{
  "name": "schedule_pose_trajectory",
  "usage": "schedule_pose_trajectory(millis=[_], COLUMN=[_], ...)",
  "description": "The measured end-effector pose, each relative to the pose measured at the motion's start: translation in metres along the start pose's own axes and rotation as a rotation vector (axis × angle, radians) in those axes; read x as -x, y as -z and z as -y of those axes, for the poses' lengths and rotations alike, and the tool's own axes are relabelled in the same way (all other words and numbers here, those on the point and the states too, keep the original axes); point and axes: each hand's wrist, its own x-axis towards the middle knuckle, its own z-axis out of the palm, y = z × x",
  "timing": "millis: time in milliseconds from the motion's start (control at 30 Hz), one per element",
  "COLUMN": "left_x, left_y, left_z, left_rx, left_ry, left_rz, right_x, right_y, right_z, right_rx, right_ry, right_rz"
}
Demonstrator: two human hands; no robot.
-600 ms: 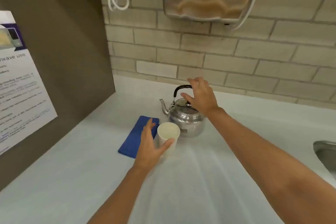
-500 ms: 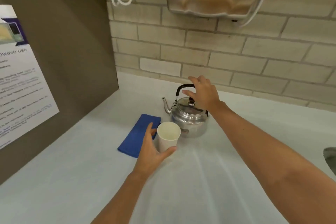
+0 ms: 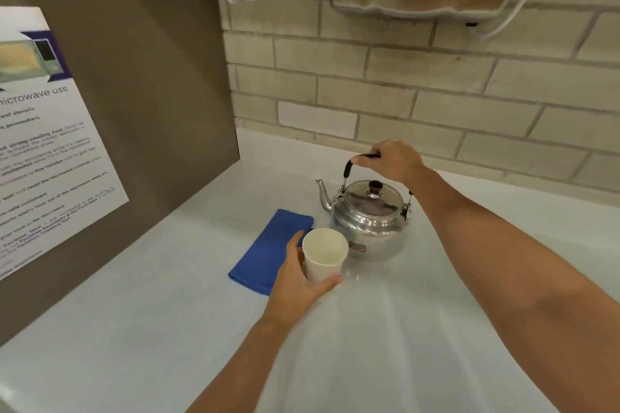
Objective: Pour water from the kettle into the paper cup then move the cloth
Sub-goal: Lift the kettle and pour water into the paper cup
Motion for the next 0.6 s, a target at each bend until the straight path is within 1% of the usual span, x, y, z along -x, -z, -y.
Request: schedule_pose_trajectory(millis=[133, 300, 433, 600], left_x=[-0.001, -0.002, -0.001, 0.001], left_y=[-0.007, -0.011, -0.011, -0.01], left_z=[0.002, 0.008, 0.01, 0.01], left_rx=[-0.053, -0.049, -0.078, -0.086], left_ry=[-0.018, -0.01, -0.02, -0.018], left_rz=[-0.02, -0.031, -0.022, -0.009], right_x=[0.005, 0.014, 0.03, 0.058], right_y=[0.002, 0.022, 0.054, 0.082], right_z=[-0.001, 0.0, 0.01, 0.026], right_rx=[-0.006, 0.035, 0.136, 0.235], right_ry=[0.056, 0.108, 0.104, 0.084], right_rz=[-0.008, -0.103, -0.163, -0.156])
